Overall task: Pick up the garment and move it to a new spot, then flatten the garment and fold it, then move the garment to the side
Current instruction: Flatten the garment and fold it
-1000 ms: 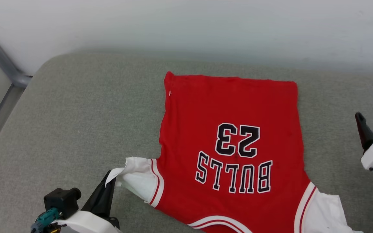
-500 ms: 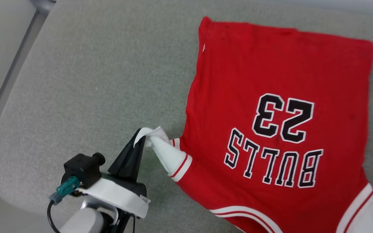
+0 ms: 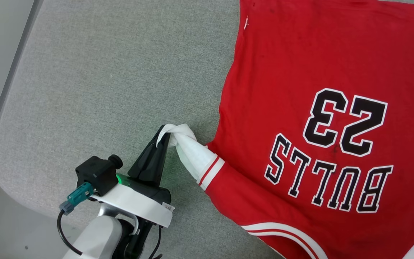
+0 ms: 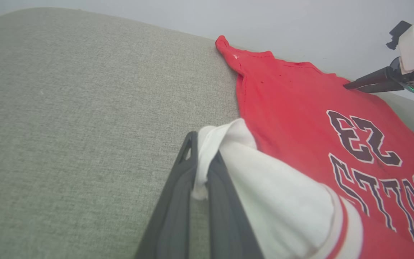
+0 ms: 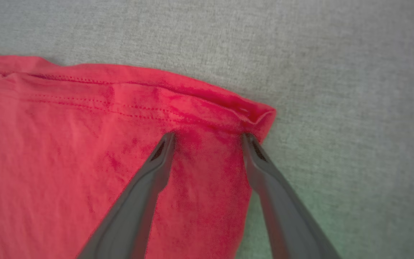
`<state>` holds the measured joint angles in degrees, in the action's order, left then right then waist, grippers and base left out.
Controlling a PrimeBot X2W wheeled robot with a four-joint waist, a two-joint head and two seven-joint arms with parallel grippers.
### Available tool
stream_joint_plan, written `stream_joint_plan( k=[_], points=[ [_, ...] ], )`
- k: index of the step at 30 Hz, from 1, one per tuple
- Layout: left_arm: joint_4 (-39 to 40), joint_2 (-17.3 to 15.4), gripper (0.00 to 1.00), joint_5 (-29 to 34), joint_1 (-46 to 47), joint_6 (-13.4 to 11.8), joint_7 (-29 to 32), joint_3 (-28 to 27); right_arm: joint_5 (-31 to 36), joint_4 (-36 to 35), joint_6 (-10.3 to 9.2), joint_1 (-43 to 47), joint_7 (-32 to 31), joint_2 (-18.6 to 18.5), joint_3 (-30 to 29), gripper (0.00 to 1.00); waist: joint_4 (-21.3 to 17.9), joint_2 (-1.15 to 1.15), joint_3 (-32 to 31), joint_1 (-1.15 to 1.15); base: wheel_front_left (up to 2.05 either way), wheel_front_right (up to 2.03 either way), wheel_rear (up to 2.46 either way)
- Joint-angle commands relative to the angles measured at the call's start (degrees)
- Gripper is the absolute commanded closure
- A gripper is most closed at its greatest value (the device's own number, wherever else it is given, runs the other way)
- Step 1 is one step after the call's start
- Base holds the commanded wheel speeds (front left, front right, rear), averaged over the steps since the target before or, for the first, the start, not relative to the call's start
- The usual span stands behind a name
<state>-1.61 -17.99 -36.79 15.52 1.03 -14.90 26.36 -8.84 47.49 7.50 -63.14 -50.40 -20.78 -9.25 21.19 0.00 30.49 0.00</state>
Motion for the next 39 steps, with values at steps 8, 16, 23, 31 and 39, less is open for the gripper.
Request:
stream_joint_plan(
  k=[8, 16, 23, 31, 39],
  points=[
    [-2.75, 1.8, 1.0, 1.7, -1.38, 1.73, -0.42, -1.82, 1.47, 1.09, -0.05, 2.31, 0.79, -1.43, -0.84, 1.0, -0.9, 0.0, -4.39, 0.0, 0.0, 0.0, 0.0],
    [-5.14, 1.4, 1.0, 1.86, -5.57, 0.49, -0.41, -3.83, -2.46, -2.89, -0.04, 6.65, 3.19, -4.98, 3.04, 1.0, -4.47, 0.0, -14.18, 0.0, 0.0, 0.0, 0.0],
    [-5.16, -1.22, 1.0, 0.65, -12.1, -2.61, 1.14, -5.94, -10.09, -9.49, -0.04, 23.86, 5.23, -7.88, 4.46, 1.0, -10.49, 0.0, -24.39, 0.0, 0.0, 0.0, 0.0],
    [-3.82, -2.81, 1.0, -0.86, -17.89, -4.84, 3.4, -6.86, -15.69, -19.06, -0.04, 45.57, 7.67, -4.96, -1.63, 1.0, -15.42, 0.0, -30.26, 0.0, 0.0, 0.0, 0.0],
    [-3.51, -3.21, 1.0, -2.89, -21.93, -6.22, 3.94, -7.93, -16.72, -30.61, -0.04, 64.78, 9.23, 2.98, -10.44, 1.0, -19.63, 0.0, -31.79, 0.0, 0.0, 0.0, 0.0]
  ],
)
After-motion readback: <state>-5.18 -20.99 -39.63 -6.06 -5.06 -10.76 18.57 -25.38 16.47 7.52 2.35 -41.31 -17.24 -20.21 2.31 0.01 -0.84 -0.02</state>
